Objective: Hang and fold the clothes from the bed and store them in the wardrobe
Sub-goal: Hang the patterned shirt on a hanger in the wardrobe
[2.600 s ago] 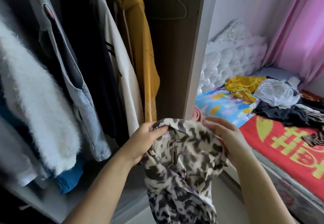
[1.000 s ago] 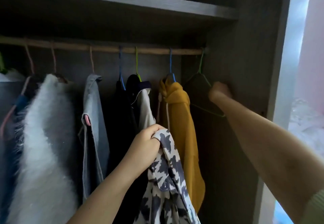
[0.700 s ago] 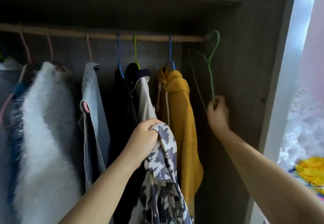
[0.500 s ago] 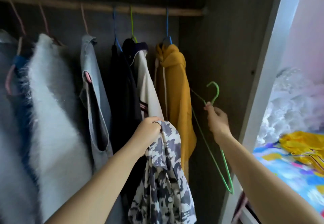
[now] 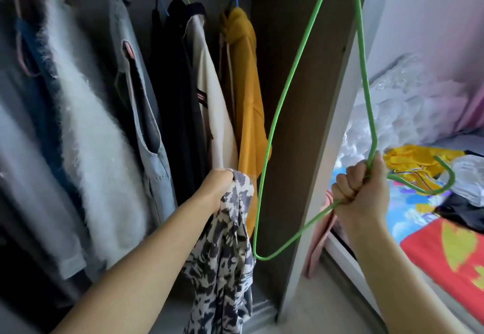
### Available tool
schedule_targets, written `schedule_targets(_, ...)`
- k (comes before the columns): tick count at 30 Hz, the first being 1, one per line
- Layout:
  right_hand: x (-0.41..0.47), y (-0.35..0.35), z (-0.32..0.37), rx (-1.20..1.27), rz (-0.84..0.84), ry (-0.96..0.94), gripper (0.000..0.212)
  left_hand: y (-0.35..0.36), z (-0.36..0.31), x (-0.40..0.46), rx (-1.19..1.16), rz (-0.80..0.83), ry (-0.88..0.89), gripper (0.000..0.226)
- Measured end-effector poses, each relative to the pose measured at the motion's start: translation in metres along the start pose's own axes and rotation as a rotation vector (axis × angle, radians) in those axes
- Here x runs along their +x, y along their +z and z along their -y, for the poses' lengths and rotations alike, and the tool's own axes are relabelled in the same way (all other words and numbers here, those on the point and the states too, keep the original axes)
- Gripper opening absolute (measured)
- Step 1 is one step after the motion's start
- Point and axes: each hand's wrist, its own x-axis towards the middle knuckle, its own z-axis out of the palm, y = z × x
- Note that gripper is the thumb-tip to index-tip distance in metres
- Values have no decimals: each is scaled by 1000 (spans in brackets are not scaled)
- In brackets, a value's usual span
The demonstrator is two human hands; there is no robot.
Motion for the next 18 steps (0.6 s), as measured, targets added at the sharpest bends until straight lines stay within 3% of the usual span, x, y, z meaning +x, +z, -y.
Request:
schedule_targets(5, -32, 10, -14, 87, 36, -68, 62, 19, -27, -27, 228, 18, 165, 20)
schedule_targets(11, -28, -12, -25, 42, 229, -161, 50, 1, -85, -54, 292, -51, 370, 29)
schedule_targets(13, -19, -26, -30, -77, 304, -138, 49, -3, -100, -54, 203, -109, 370, 30)
schedule_targets(18, 8, -70, -24, -651, 468, -43, 60, -23, -93, -47, -56, -187, 219, 22)
